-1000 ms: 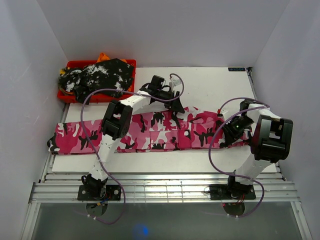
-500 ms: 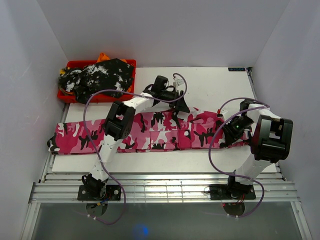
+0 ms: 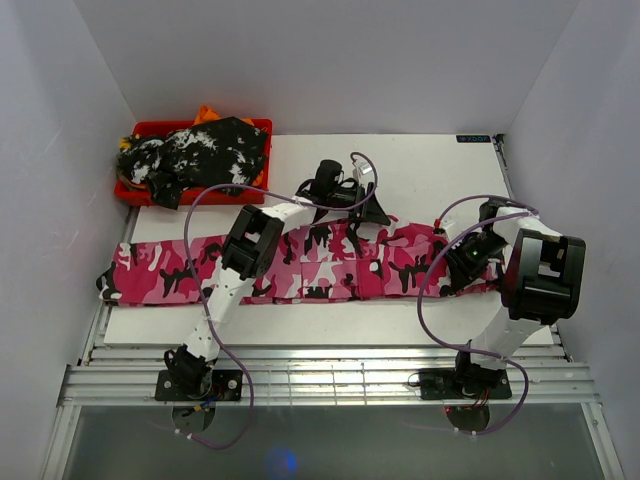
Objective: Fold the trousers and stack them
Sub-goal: Fold the trousers
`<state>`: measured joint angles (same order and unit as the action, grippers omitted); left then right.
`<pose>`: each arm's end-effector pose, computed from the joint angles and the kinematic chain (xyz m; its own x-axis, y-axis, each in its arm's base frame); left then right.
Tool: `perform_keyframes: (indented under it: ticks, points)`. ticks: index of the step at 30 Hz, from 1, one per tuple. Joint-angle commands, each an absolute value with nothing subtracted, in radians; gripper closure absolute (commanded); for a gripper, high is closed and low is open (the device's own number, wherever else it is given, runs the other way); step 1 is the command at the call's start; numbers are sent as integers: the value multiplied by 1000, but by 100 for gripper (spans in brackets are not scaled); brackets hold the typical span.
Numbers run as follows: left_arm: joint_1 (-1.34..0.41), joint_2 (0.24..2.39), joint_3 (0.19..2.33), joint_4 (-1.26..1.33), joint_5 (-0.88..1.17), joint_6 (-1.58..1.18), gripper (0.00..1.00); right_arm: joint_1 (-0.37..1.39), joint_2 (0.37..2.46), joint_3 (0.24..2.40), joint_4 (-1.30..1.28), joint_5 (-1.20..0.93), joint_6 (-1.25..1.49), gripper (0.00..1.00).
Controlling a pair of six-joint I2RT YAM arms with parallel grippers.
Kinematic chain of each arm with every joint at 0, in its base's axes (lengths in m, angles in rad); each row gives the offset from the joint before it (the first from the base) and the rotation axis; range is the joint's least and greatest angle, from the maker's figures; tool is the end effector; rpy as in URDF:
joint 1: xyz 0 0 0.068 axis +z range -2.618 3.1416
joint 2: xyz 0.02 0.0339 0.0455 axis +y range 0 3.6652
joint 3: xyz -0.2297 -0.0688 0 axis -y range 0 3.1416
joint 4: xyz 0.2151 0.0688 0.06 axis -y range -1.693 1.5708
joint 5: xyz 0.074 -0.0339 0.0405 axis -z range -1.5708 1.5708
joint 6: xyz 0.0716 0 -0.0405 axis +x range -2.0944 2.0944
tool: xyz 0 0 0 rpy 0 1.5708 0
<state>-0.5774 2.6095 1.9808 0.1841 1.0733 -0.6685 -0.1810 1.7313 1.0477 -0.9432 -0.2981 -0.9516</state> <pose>0.4054 -0.3392 0.1055 -0.8563 0.2048 -0.4742 0.5027 0.1195 -0.8562 0.2530 -0.0249 0.1087 -0.7233 -0.6590 -0.2063 -0.6905 0.6904 0.2158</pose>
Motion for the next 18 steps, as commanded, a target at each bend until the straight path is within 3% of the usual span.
perform_keyframes:
  ticks: [1,8,10,18]
  points:
    - [-598,2626,2017,281,1054,-755,19,-192,1821,989,-767,-109,-1045,69]
    - [-557,2597,1968,489,971,-839,13,-192,1816,965,-761,-97,-1072,69]
    - [-540,2591,1976,498,950,-825,5,-192,1815,954,-761,-87,-1083,70]
    - [-466,2568,2002,509,894,-729,2,-192,1795,940,-762,-77,-1100,70]
